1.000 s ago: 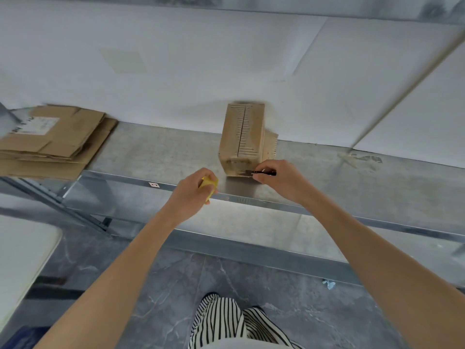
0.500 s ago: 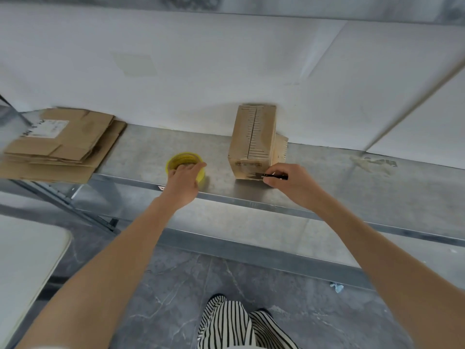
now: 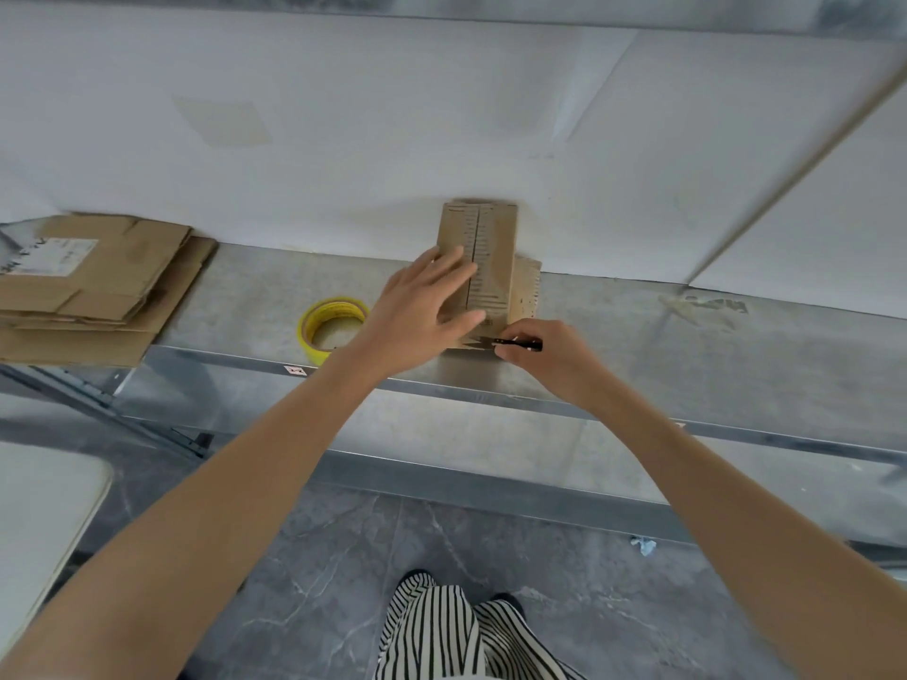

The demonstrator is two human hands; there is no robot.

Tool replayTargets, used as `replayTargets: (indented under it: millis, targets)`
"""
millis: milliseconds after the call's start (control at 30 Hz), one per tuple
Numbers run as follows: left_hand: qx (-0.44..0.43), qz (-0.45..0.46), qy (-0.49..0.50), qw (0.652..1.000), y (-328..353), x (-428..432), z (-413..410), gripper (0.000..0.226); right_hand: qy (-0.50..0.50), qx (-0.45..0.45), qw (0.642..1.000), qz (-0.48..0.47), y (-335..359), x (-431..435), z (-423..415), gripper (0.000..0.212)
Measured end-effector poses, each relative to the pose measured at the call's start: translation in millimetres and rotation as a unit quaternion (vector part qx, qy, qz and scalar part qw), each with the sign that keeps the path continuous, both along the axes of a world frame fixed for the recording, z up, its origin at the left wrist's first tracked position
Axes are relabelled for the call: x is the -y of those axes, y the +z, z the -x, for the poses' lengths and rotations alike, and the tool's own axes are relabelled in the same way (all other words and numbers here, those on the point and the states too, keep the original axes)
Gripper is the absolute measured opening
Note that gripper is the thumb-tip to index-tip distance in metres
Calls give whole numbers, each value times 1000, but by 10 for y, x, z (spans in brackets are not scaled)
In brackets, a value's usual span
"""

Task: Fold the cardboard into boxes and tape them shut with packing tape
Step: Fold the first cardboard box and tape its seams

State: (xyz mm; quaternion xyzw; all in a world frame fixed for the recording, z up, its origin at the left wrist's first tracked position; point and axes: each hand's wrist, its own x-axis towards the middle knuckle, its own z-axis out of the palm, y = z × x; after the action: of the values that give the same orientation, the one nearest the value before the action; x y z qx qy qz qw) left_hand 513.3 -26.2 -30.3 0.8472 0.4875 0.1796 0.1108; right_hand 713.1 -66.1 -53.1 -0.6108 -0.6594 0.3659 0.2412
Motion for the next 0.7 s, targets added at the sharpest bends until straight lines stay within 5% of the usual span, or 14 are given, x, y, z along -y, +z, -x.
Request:
replayTargets:
  millis: [300,700]
  targets:
    - [-90,-73,-29,993,-127,-104,-17,66,76,94,990,68,-208,119,-86,21]
    - [-147,-168,-25,974,-304,-113,-76,63,-87,142,986,-19,-494,129,-520,22]
